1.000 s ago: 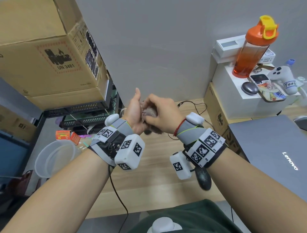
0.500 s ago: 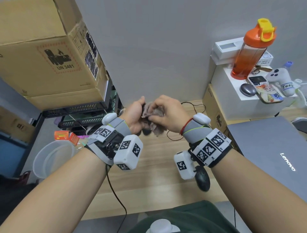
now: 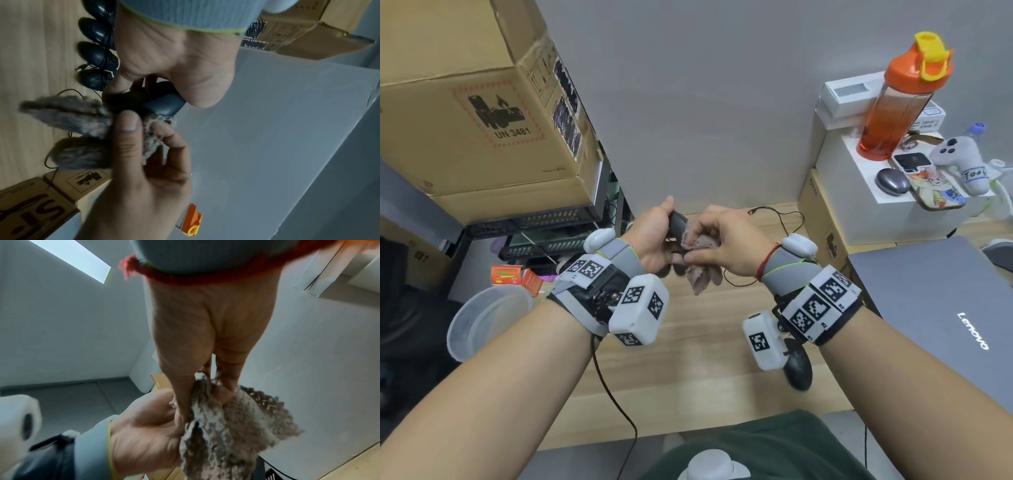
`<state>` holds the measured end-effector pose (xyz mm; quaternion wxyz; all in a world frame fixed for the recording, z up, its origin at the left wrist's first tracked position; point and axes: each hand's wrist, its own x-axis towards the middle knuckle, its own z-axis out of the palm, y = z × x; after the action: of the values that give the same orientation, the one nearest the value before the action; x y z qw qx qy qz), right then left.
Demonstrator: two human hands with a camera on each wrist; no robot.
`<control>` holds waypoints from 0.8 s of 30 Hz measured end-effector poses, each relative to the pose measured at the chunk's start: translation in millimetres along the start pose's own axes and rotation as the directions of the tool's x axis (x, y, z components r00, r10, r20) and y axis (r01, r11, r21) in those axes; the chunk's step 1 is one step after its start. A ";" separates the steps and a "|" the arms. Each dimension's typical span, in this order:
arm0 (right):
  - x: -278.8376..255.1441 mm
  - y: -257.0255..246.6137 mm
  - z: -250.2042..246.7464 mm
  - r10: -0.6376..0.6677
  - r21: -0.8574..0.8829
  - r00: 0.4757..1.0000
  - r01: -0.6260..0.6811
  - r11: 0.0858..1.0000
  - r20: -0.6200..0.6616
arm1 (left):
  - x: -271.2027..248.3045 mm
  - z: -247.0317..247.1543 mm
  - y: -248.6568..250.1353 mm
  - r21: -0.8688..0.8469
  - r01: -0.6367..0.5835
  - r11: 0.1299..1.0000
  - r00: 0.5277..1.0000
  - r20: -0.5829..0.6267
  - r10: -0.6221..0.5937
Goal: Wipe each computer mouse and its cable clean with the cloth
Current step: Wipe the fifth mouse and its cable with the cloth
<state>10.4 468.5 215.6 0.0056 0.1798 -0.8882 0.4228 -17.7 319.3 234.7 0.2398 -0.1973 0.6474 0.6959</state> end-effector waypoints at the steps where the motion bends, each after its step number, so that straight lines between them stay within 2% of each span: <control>1: 2.7 0.2 -0.9 0.016 -0.011 0.999 -0.016 1.000 -0.030 | -0.7 1.6 -2.0 0.018 0.005 1.000 1.000 0.026 -0.005; 5: 17.7 -3.1 0.7 0.080 0.005 0.966 -0.081 0.997 -0.245 | -3.0 8.3 -7.9 0.068 0.034 0.997 0.989 0.144 -0.044; 7: 15.7 -3.2 1.8 0.077 -0.002 0.977 -0.079 0.997 -0.198 | 1.6 6.0 -4.7 0.032 0.038 0.999 0.992 0.119 -0.042; 9: 7.6 -1.5 0.4 0.058 -0.017 0.998 -0.059 0.998 -0.027 | 7.9 -1.5 -2.1 0.013 0.043 0.999 0.997 0.057 -0.044; 11: 3.6 0.4 -1.1 0.050 -0.037 0.993 -0.047 0.998 0.108 | 12.1 -9.0 -1.9 -0.003 0.048 0.999 0.999 -0.007 -0.048; 12: 4.3 0.9 -0.9 0.050 -0.058 0.993 -0.044 0.997 0.108 | 12.6 -9.3 -2.8 -0.003 0.060 0.998 0.998 -0.007 -0.060; 14: 9.8 1.6 1.7 0.070 -0.078 0.998 -0.070 0.994 -0.003 | 12.4 -6.1 -7.0 0.064 0.071 0.995 0.997 0.007 -0.072; 17: 17.3 1.8 3.6 0.132 -0.022 0.974 -0.138 0.990 -0.187 | 11.1 3.7 -10.3 0.077 0.045 0.996 0.995 0.084 -0.052; 19: 19.4 1.2 4.7 0.158 0.024 0.957 -0.157 0.987 -0.244 | 12.3 5.0 -11.5 0.078 0.019 0.997 0.992 0.120 -0.028; 21: 17.8 0.7 5.4 0.183 0.003 0.961 -0.187 0.982 -0.205 | 14.5 4.3 -11.3 0.065 0.026 0.998 0.993 0.109 -0.033; 24: 11.5 2.1 2.9 0.238 -0.093 0.969 -0.244 0.965 -0.067 | 17.9 -1.9 -8.9 0.054 0.022 0.998 0.999 0.021 -0.024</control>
<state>-0.7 463.9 214.0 -0.0123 0.0581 -0.9231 0.3799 -26.9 319.3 216.9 0.2601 -0.1907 0.6608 0.6777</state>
